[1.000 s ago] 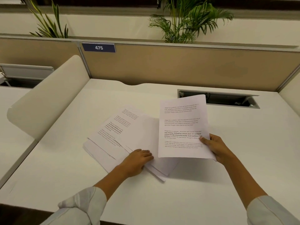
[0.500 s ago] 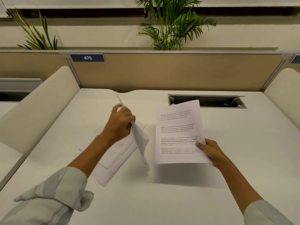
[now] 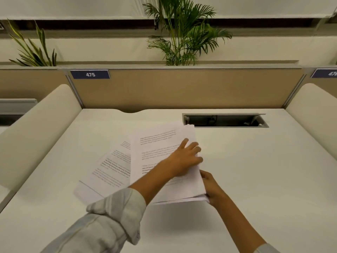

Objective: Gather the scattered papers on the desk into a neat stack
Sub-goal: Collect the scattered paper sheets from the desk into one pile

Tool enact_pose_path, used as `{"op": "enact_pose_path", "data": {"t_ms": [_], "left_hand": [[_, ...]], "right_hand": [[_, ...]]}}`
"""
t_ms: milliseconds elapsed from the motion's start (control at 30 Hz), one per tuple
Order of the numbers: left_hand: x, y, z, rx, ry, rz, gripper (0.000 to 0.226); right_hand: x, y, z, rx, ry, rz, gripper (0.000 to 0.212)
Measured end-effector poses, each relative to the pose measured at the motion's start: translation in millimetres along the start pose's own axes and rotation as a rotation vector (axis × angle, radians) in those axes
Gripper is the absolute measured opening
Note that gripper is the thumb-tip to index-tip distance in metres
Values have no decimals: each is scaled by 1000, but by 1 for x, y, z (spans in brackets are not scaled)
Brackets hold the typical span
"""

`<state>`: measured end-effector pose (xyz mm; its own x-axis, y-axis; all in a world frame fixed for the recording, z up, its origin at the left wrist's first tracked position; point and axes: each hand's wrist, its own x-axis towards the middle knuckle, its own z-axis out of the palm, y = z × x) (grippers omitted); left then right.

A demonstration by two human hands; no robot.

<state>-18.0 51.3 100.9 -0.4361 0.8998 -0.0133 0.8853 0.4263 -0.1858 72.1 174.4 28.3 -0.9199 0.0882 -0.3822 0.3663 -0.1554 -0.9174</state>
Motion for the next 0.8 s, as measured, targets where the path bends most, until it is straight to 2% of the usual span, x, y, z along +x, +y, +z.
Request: {"op": "enact_pose_path", "data": {"t_ms": [100,167,300,333,400,467,500,533,700,800], "left_hand": [[-9,4,20,-165,36,-117,62],[-22,-7,20,-259,127,-323,69],[-67,-45,17,-521,535,-966,79],[-80,-57,20,-644,559,-1160,82],[-101,-75,26,-1128,424,-1420,82],[-111,-81,33,-1761,205,-1320,59],[-114,-79,37,-1932,145,-1231,49],[-115,-76,41,-1995,121,-1152,46],[-102,-65,51,-1896,237,-1060,49],[-98,-64,52,-1784,263,-1064,49]], "right_hand": [[1,3,-1,28,-24,-7,22],[1,3,-3,51,-28,-12,18],[4,5,-7,112,-17,18,20],[5,4,-8,120,-15,20,21],[6,4,-8,121,-10,20,21],[9,2,-7,123,-27,17,19],[10,1,-6,124,-42,16,20],[12,0,-5,117,-60,14,20],[19,-7,-3,66,-78,1,17],[28,-10,-10,190,-76,93,47]]}}
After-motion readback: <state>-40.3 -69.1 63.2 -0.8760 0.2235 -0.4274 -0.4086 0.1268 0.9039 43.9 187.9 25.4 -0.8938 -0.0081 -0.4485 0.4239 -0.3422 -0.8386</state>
